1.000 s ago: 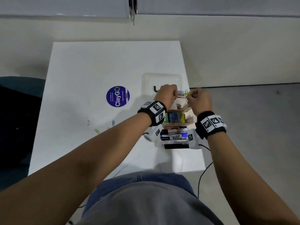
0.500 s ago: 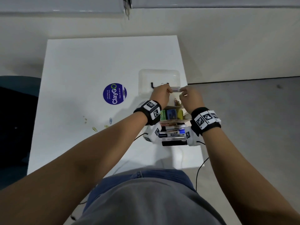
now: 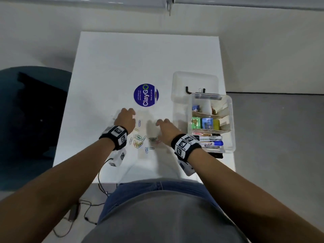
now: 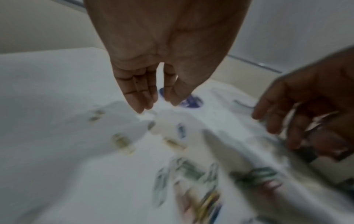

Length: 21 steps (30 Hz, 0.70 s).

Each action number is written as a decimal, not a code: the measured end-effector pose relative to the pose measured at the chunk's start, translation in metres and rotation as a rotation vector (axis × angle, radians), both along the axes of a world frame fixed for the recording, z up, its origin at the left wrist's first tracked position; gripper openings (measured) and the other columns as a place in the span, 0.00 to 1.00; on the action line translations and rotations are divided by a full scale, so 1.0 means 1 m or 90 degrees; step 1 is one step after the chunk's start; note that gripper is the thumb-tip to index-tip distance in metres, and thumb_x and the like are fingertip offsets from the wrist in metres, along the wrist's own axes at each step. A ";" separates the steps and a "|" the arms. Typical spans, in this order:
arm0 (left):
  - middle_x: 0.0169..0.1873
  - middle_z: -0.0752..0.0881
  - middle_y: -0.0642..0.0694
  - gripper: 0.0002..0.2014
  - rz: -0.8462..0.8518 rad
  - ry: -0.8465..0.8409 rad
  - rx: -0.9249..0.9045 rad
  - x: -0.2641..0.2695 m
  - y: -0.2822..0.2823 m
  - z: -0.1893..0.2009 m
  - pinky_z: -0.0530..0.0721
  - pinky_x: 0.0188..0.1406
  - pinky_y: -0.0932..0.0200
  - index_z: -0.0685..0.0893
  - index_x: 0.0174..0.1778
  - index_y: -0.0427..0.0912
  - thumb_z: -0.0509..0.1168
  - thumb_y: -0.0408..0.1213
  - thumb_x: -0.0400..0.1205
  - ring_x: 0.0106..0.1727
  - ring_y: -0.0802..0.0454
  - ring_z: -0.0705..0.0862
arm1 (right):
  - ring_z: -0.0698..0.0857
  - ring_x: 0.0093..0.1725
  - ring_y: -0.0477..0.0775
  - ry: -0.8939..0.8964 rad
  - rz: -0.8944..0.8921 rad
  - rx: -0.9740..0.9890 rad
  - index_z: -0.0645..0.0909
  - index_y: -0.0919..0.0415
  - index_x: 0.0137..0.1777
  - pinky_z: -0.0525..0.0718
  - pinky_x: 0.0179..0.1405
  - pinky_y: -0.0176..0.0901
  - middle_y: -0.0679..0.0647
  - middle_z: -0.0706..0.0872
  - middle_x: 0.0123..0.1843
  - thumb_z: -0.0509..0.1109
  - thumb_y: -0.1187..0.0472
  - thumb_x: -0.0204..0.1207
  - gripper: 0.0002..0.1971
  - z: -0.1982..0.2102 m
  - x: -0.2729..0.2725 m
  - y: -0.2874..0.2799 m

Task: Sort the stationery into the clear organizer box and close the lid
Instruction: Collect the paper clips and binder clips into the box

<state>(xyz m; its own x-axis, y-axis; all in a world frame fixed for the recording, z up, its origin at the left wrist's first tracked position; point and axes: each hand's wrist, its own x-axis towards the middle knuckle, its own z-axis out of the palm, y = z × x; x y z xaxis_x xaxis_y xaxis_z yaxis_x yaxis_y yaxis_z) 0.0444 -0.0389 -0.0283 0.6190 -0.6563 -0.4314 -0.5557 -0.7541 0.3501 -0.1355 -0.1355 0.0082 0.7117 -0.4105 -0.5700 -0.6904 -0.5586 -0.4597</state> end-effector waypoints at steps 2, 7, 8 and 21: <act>0.65 0.72 0.33 0.17 0.056 -0.020 0.063 0.012 0.036 -0.010 0.79 0.63 0.43 0.75 0.67 0.38 0.62 0.32 0.82 0.64 0.35 0.77 | 0.77 0.67 0.68 0.083 0.020 -0.044 0.62 0.62 0.76 0.81 0.61 0.57 0.65 0.68 0.70 0.72 0.66 0.74 0.32 -0.023 -0.005 0.011; 0.66 0.70 0.33 0.27 0.111 0.033 0.056 0.010 0.078 -0.024 0.75 0.68 0.45 0.71 0.69 0.33 0.72 0.38 0.77 0.67 0.34 0.75 | 0.69 0.71 0.66 0.119 0.037 -0.121 0.56 0.67 0.79 0.79 0.65 0.58 0.65 0.63 0.75 0.82 0.48 0.63 0.52 -0.051 -0.012 0.028; 0.66 0.70 0.34 0.31 0.085 0.058 0.028 0.004 0.077 -0.024 0.75 0.69 0.47 0.71 0.68 0.33 0.76 0.41 0.74 0.67 0.36 0.75 | 0.69 0.71 0.65 0.101 0.066 -0.129 0.56 0.67 0.79 0.78 0.65 0.57 0.64 0.64 0.74 0.83 0.45 0.62 0.54 -0.054 -0.010 0.032; 0.62 0.74 0.38 0.17 -0.241 0.053 -0.028 -0.040 0.058 -0.037 0.76 0.62 0.49 0.76 0.59 0.36 0.72 0.28 0.75 0.63 0.39 0.74 | 0.73 0.65 0.66 -0.010 0.193 -0.142 0.71 0.70 0.69 0.77 0.59 0.54 0.66 0.73 0.67 0.61 0.75 0.72 0.23 -0.066 0.006 0.058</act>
<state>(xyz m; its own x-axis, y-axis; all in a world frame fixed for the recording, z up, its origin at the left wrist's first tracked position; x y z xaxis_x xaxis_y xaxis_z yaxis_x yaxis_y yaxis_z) 0.0048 0.0193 -0.0653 0.2935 -0.8505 -0.4365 -0.7597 -0.4847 0.4335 -0.1296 -0.0773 -0.0575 0.8279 -0.2930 -0.4783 -0.4726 -0.8237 -0.3134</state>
